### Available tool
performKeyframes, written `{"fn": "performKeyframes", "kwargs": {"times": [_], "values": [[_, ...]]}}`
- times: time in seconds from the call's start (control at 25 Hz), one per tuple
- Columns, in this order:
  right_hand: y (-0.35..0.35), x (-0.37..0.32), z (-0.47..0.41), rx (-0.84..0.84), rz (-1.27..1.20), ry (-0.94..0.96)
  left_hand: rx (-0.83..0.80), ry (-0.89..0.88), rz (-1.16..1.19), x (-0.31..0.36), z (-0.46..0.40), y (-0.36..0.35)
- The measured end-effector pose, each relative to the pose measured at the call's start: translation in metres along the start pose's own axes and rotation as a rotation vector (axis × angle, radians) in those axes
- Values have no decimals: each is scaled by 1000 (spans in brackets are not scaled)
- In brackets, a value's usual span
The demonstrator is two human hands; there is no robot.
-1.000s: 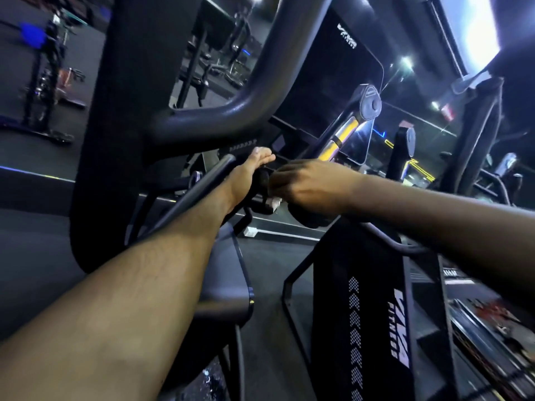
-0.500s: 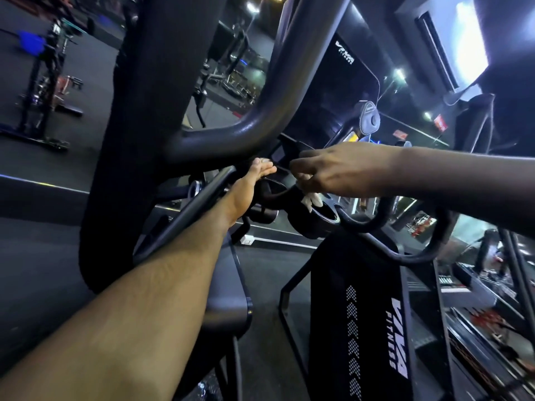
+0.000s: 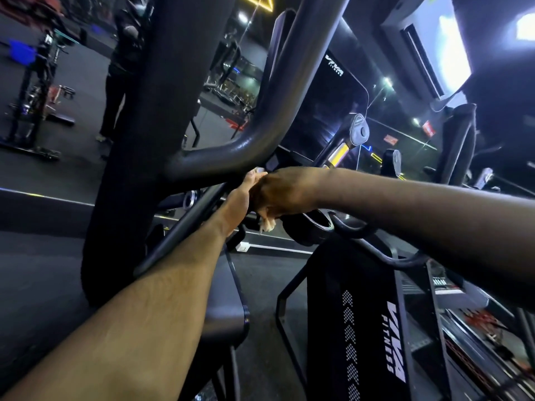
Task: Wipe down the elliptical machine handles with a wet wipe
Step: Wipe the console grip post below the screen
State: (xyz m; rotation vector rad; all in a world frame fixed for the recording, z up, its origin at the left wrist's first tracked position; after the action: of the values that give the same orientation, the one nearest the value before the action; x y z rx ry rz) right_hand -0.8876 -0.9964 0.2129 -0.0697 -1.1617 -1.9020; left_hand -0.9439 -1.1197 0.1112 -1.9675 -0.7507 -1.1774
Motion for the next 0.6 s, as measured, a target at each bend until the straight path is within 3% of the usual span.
{"fn": "performKeyframes", "kwargs": {"times": [0.12,0.28,0.48,0.6], "values": [[14,12,18,40,89,75,34,-5,-44,2,1,4],[12,31,53,-162,279,-42,48,-38,-155,4,3,7],[10,14,46,54,401,29,37,-45,-146,7,7,3],[2,12,38,70,347,67,36,-25,-155,9,8,3]]}}
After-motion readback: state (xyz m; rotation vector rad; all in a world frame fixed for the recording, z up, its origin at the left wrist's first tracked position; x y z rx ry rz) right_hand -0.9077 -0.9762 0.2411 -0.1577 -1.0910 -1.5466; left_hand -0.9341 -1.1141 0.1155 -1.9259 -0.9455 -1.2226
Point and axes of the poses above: each hand's wrist, its own z-axis away from the middle knuckle, its own y-axis out of the back of the hand, x = y × z, the point moved 9 cm from there along -z, towards the middle knuckle, and after that the axes turned 12 degrees about -z, right-handed, at the moved point
